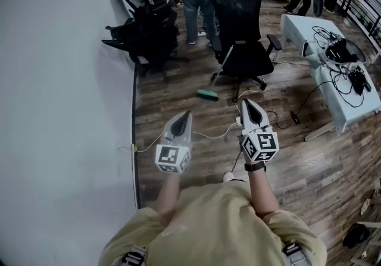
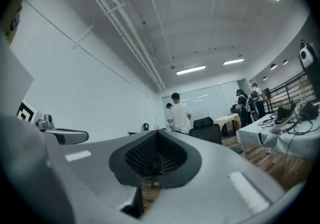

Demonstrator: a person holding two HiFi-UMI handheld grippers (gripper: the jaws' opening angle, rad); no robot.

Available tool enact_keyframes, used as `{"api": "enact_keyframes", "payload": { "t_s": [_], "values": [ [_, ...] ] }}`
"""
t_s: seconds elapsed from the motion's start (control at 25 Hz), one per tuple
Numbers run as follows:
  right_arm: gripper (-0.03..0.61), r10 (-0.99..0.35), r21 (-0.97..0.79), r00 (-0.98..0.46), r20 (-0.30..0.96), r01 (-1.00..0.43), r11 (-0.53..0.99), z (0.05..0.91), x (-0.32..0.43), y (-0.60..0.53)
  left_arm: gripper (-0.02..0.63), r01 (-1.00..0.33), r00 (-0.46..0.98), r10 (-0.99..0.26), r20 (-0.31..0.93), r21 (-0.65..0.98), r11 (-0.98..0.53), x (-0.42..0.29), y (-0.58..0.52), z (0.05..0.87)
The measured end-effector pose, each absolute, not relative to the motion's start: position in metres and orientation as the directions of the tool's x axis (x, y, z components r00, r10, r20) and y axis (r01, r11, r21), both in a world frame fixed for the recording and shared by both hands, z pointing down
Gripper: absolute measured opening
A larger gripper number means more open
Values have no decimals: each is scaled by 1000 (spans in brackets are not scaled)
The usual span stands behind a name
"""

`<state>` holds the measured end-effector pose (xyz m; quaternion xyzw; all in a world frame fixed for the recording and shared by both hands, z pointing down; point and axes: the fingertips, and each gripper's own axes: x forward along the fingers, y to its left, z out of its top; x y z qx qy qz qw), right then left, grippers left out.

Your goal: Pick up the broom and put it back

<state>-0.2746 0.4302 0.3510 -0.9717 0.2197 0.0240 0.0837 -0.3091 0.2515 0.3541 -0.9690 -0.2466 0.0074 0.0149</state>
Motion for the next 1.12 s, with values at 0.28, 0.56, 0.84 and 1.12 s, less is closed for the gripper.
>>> {"api": "enact_keyframes", "payload": {
  "t_s": [0.28,0.56,0.84,1.12],
  "values": [
    [8,-295,-273,955,-34,-293,-916,386,-217,516,3,477,875,475,97,9,-879,-263,295,387],
    [8,-369,-280,929,26,-348,-895,411,-160,493,3,512,843,516,150,68,-856,-199,313,420],
    [8,-367,-246,927,76,-339,-908,418,-41,471,3,601,778,621,99,171,-780,-71,320,423],
    [8,-391,-176,918,73,-374,-911,394,93,405,3,620,768,638,64,181,-764,75,262,411]
  ]
}}
